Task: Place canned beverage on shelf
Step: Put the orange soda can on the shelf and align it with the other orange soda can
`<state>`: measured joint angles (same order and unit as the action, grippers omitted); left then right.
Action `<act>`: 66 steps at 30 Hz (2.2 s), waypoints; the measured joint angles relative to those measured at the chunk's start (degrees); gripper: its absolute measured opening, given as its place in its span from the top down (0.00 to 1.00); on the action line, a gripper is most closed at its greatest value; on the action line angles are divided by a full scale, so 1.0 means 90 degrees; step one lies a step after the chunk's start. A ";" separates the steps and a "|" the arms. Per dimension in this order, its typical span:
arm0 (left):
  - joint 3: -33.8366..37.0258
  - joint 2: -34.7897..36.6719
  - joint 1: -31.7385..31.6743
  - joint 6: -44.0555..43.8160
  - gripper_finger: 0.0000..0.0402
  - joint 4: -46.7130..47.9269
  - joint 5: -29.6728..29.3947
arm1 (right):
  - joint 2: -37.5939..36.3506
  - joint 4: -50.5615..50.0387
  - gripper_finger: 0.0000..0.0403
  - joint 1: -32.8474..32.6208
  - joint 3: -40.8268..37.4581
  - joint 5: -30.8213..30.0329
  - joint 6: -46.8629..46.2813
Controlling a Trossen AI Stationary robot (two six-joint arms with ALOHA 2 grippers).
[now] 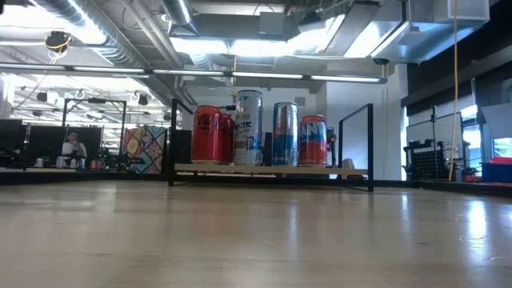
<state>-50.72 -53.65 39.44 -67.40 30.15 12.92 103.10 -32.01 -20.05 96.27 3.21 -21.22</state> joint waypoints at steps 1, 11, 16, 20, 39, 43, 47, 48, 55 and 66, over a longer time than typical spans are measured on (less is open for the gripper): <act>0.0000 0.0000 0.0223 -0.0341 0.16 0.0237 -0.0142 | 0.0078 -0.0082 0.06 -0.0097 -0.0002 -0.0082 0.0001; -0.0002 -0.0547 0.2193 -0.3818 0.17 0.1415 -0.0662 | 0.0934 -0.0722 0.06 -0.0449 -0.0005 -0.0765 0.0241; -0.0002 -0.1148 0.2803 -0.4512 0.17 0.1171 -0.0803 | 0.1233 -0.0917 0.06 -0.0566 -0.0005 -0.0590 0.0407; -0.0002 -0.1441 0.3092 -0.4732 0.17 0.0877 -0.1253 | 0.1280 -0.1140 0.06 -0.0709 -0.0005 -0.0530 0.0560; -0.0019 -0.2505 0.3305 -0.4165 0.17 0.0821 -0.1665 | 0.1278 -0.1049 0.06 -0.0683 -0.0005 -0.0982 0.0559; -0.0027 -0.2569 0.3302 -0.3525 0.17 0.0830 -0.1775 | 0.1278 -0.1050 0.06 -0.0685 -0.0005 -0.1140 0.0554; -0.0030 -0.2569 0.3189 -0.3010 0.21 0.0935 -0.1807 | 0.1278 -0.1049 0.06 -0.0685 -0.0005 -0.1145 0.0548; -0.0032 -0.2569 0.3159 -0.2868 0.22 0.0964 -0.1822 | 0.1278 -0.1044 0.06 -0.0685 -0.0005 -0.1147 0.0518; -0.0026 -0.2572 0.2878 -0.1560 0.28 0.1226 -0.2419 | 0.1278 -0.1023 0.06 -0.0685 -0.0005 -0.1462 0.0130; -0.0003 -0.2582 0.1835 0.1653 0.28 0.0928 -0.2904 | 0.1278 -0.0721 0.06 -0.0673 -0.0005 -0.1557 -0.0022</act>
<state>-50.75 -76.88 55.96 -52.52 38.51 -13.21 114.61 -38.49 -26.11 96.23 -10.79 -21.42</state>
